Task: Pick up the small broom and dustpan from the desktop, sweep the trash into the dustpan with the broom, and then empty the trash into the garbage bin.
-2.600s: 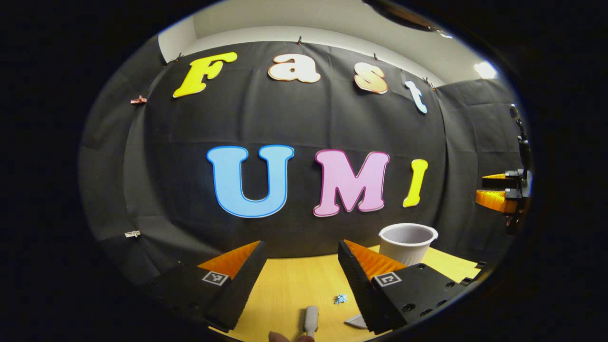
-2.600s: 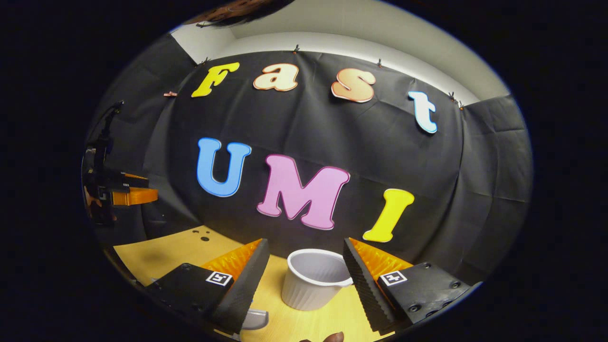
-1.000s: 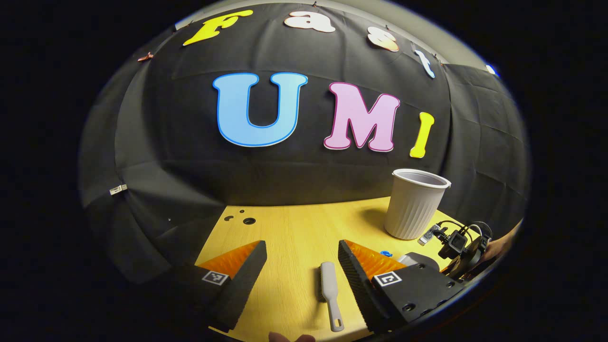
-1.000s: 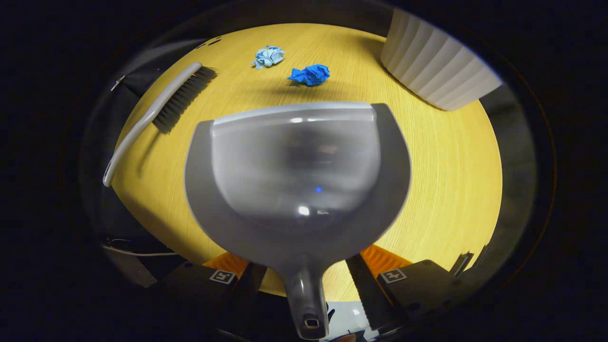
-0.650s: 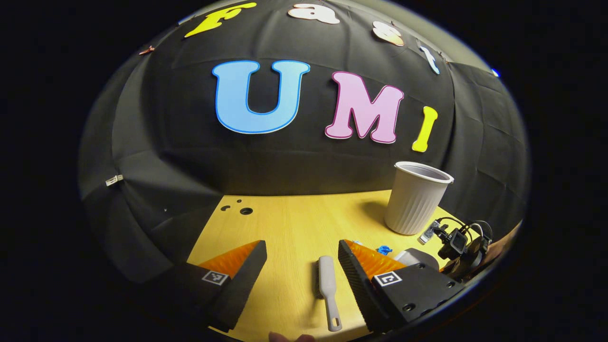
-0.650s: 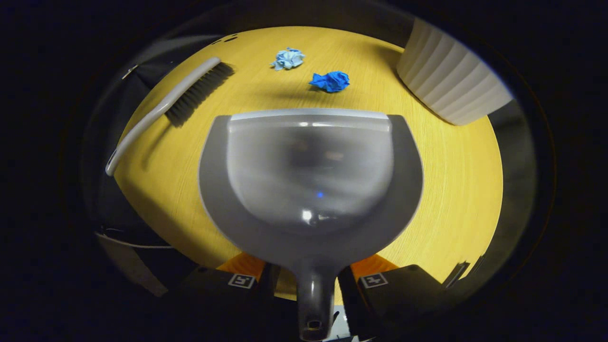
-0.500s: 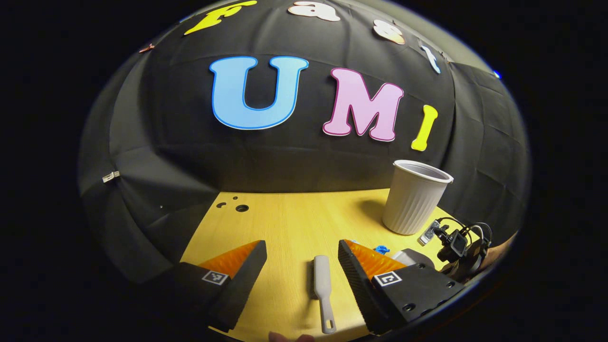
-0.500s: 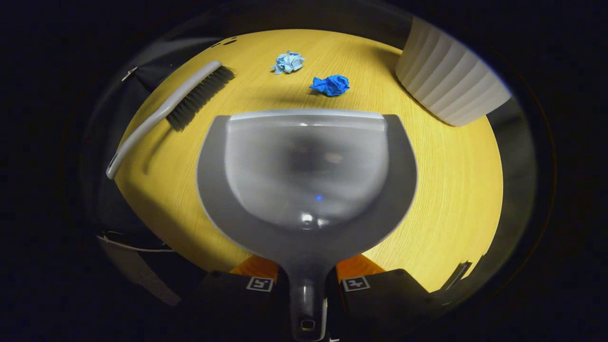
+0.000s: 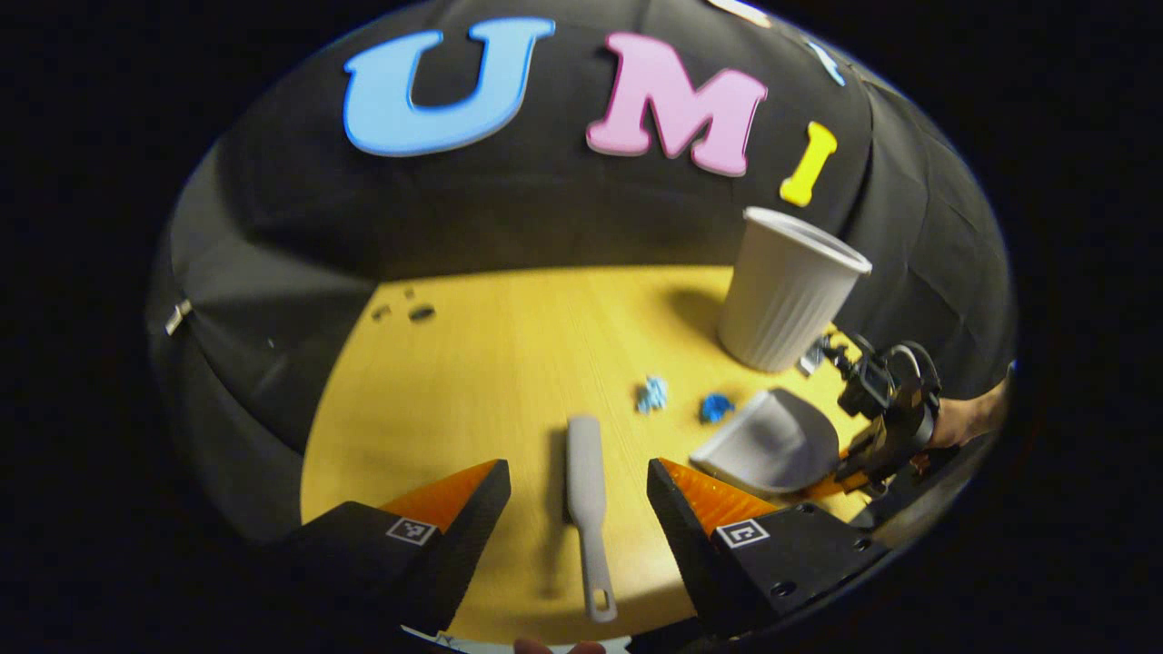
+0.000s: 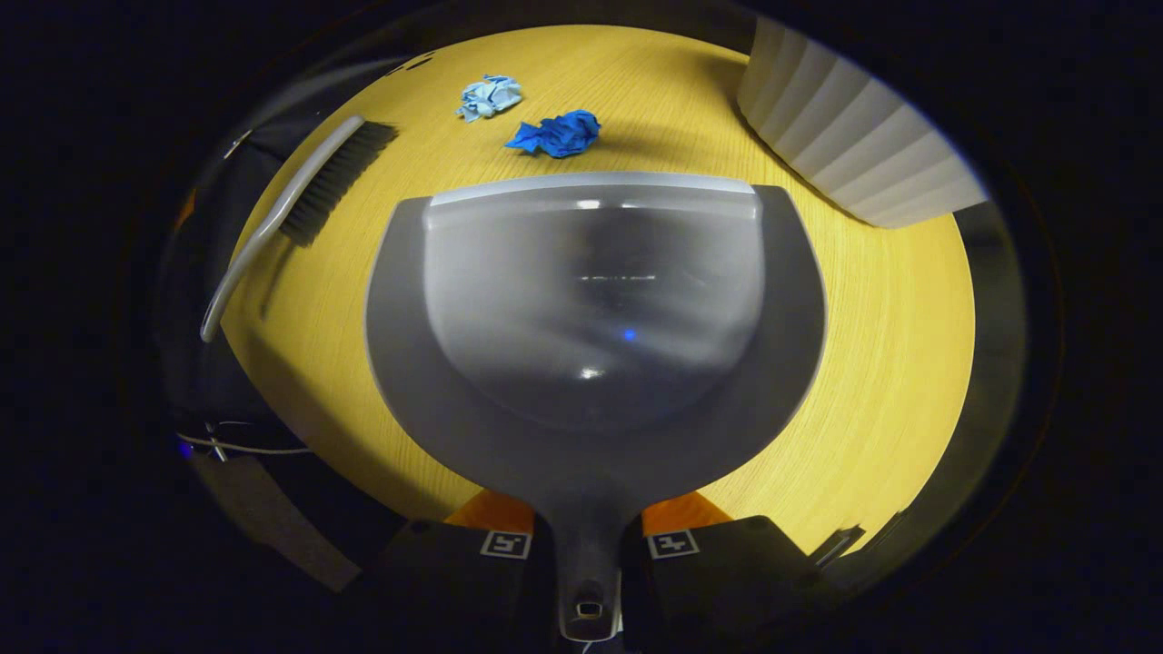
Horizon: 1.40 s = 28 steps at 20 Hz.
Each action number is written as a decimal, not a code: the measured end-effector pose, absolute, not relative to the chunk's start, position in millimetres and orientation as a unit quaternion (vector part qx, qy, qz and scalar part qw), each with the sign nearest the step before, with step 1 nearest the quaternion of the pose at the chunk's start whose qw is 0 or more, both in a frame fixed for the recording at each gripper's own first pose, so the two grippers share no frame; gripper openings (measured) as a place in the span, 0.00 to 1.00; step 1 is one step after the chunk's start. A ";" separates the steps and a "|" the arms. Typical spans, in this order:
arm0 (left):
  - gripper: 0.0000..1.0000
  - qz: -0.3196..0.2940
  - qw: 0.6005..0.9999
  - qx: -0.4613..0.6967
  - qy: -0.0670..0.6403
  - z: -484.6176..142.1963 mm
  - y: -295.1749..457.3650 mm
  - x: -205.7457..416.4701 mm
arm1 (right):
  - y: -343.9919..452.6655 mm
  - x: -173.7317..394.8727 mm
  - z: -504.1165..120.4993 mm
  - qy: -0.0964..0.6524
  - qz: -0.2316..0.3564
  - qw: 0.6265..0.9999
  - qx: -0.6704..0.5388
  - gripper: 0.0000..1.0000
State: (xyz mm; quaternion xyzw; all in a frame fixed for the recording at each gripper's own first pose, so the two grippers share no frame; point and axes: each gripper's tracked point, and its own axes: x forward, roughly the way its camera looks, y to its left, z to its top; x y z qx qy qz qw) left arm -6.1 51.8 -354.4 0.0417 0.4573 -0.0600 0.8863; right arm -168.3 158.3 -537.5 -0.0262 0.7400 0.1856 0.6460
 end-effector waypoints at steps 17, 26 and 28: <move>0.46 -0.017 0.721 0.112 0.683 -473.2 78.2 -46.5 | 157.1 -163.1 -537.4 0.731 0.210 0.649 -0.017 0.31; 0.18 -0.061 0.720 0.112 0.682 -477.7 88.4 -32.6 | 157.4 -160.6 -538.4 0.732 0.206 0.649 -0.012 0.31; 0.19 -0.073 0.723 0.123 0.676 -474.5 91.3 -18.2 | 157.0 -160.7 -538.0 0.732 0.206 0.649 -0.013 0.31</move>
